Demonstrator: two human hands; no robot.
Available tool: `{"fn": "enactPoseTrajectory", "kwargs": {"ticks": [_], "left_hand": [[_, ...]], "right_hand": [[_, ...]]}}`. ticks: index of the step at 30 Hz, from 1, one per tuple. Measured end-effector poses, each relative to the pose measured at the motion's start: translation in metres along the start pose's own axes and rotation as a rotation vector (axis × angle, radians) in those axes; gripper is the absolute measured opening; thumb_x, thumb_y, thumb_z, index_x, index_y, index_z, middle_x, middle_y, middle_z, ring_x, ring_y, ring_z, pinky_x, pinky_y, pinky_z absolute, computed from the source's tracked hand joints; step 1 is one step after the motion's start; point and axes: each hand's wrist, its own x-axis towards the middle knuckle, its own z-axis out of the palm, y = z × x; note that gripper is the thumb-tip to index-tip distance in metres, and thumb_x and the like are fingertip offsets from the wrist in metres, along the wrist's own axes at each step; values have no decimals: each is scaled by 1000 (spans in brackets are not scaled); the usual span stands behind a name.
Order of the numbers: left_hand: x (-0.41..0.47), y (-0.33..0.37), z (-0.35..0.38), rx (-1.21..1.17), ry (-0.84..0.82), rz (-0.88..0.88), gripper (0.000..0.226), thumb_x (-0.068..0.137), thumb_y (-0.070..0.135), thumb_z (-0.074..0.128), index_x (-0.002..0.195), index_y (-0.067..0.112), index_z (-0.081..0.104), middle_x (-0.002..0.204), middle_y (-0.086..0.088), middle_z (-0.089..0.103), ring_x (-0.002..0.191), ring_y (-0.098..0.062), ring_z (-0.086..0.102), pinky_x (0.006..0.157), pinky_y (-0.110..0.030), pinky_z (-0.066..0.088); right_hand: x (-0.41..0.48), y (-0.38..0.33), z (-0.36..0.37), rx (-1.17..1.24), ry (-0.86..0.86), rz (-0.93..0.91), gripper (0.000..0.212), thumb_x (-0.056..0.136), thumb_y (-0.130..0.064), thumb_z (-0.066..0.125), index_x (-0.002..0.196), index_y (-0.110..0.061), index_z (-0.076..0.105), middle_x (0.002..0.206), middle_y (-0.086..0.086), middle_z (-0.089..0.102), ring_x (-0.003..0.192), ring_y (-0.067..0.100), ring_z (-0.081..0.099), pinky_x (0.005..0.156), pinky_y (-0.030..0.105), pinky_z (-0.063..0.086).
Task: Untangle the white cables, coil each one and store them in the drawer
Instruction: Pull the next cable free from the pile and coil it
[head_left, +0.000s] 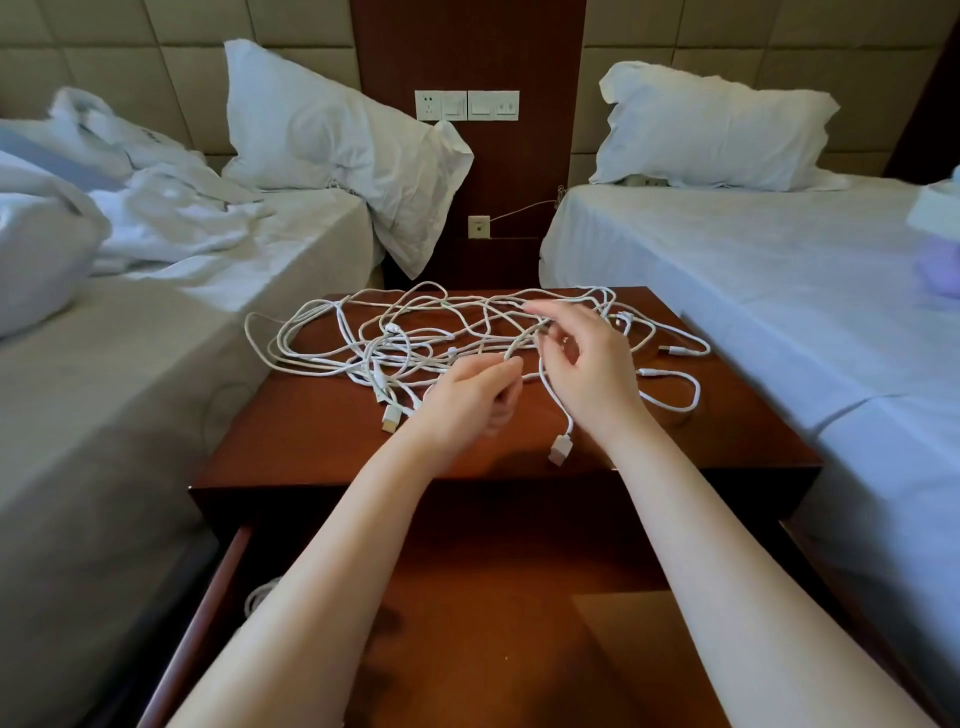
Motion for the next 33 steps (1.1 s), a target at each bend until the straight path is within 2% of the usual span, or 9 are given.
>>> {"fn": "enactPoseTrajectory", "kwargs": {"ticks": [4, 9, 13, 15, 18, 23, 25, 28, 33], "left_hand": [[-9, 8, -4, -225, -232, -115, 41, 96, 11, 35, 54, 13, 37, 50, 0, 23, 48, -13, 18, 44, -23, 14], [-15, 24, -7, -225, -383, -133, 36, 94, 16, 39, 58, 10, 36, 51, 0, 22, 46, -12, 19, 44, -22, 14], [-14, 37, -9, -421, -176, 60, 34, 87, 19, 43, 54, 13, 46, 50, 3, 27, 46, -10, 22, 43, -21, 16], [-13, 39, -12, -460, 21, 160, 34, 92, 13, 41, 58, 11, 45, 50, 3, 28, 46, -9, 23, 44, -21, 16], [-11, 39, -29, -539, 350, 242, 36, 100, 7, 32, 66, 9, 43, 51, 4, 32, 49, -9, 27, 48, -21, 18], [-10, 11, -57, 259, 791, 308, 38, 101, 14, 38, 68, 20, 55, 64, 5, 49, 58, -5, 44, 63, -25, 37], [-11, 9, -59, 359, 872, 359, 38, 101, 14, 39, 67, 21, 53, 68, 6, 51, 61, -1, 47, 64, -19, 38], [-6, 4, -56, 503, 813, 369, 32, 100, 8, 40, 72, 13, 56, 71, 7, 53, 70, -2, 52, 68, -9, 38], [1, -19, -41, 645, 582, 239, 25, 99, 10, 41, 77, 12, 54, 77, 1, 57, 78, -23, 61, 75, -38, 51]], "right_hand": [[-5, 5, 4, -7, -97, -72, 16, 92, -17, 60, 101, -17, 74, 86, -5, 60, 78, 9, 56, 65, 30, 47], [-3, -5, 5, -32, -53, -210, 15, 89, -13, 62, 92, -18, 76, 92, -5, 60, 91, 10, 47, 79, 14, 35], [-10, -23, 16, 95, -265, -80, 36, 79, 6, 52, 58, -24, 53, 60, -7, 56, 60, 6, 51, 61, 30, 42], [-14, -32, 24, 81, -418, -42, 24, 86, -9, 52, 63, -14, 60, 59, 1, 62, 57, 12, 57, 62, 32, 45], [-19, -39, 29, 69, -539, -83, 24, 96, -27, 52, 72, -23, 54, 57, -7, 56, 58, 8, 54, 62, 26, 42], [-12, -22, 23, -149, -289, -195, 29, 92, -36, 56, 70, -19, 59, 59, -17, 45, 62, 10, 44, 69, 29, 36], [-10, -10, 17, -235, -98, -194, 27, 89, -32, 58, 66, -19, 55, 61, -15, 46, 66, 12, 42, 64, 32, 39], [-7, 1, 9, -206, 39, -114, 22, 92, -25, 62, 72, -15, 60, 71, -6, 59, 77, 15, 50, 62, 31, 42], [-2, -11, 3, 108, 161, 13, 13, 95, -22, 58, 89, -13, 66, 85, -6, 65, 81, 3, 57, 69, 7, 41]]}}
